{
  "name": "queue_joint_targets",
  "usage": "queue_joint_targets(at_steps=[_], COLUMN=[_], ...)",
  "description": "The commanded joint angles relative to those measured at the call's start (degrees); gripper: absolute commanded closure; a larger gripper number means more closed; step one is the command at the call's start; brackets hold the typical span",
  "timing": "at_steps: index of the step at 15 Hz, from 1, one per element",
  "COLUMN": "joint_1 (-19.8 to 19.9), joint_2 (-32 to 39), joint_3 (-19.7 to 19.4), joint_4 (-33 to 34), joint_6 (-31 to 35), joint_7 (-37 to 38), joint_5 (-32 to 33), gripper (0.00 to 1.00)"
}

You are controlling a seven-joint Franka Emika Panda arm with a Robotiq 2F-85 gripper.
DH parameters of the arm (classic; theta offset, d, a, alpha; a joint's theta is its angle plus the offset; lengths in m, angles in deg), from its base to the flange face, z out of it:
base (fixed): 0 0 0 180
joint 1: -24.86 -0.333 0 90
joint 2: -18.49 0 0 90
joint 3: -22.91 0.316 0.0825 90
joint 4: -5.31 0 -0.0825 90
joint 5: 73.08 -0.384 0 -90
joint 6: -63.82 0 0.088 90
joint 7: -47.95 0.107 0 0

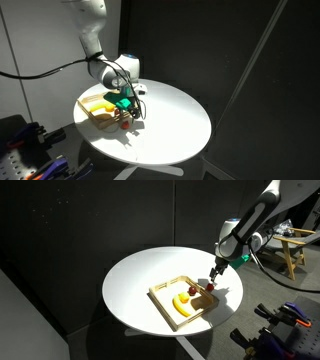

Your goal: Put the strawberry in the box.

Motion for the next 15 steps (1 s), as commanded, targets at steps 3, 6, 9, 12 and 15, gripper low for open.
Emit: queue_joint_targets(at_steps=[3, 6, 9, 12, 15], joint_1=[-0.3, -0.7, -1.5, -2.7, -3.9], joint_2=[4.2, 5.1, 5.4, 5.5, 5.5], joint_3=[-0.6, -0.8, -1.3, -2.1, -2.9], joint_4=[4.5, 5.5, 5.9, 6.1, 6.1], joint_6=[0.0, 0.1, 0.3, 0.3, -1.1], joint_7=[4.4, 5.6, 7.3, 9.5, 11.6], joint_5=[2.1, 2.0, 2.1, 2.2, 2.2], gripper=[0.00, 0.00, 0.00, 0.00, 0.00])
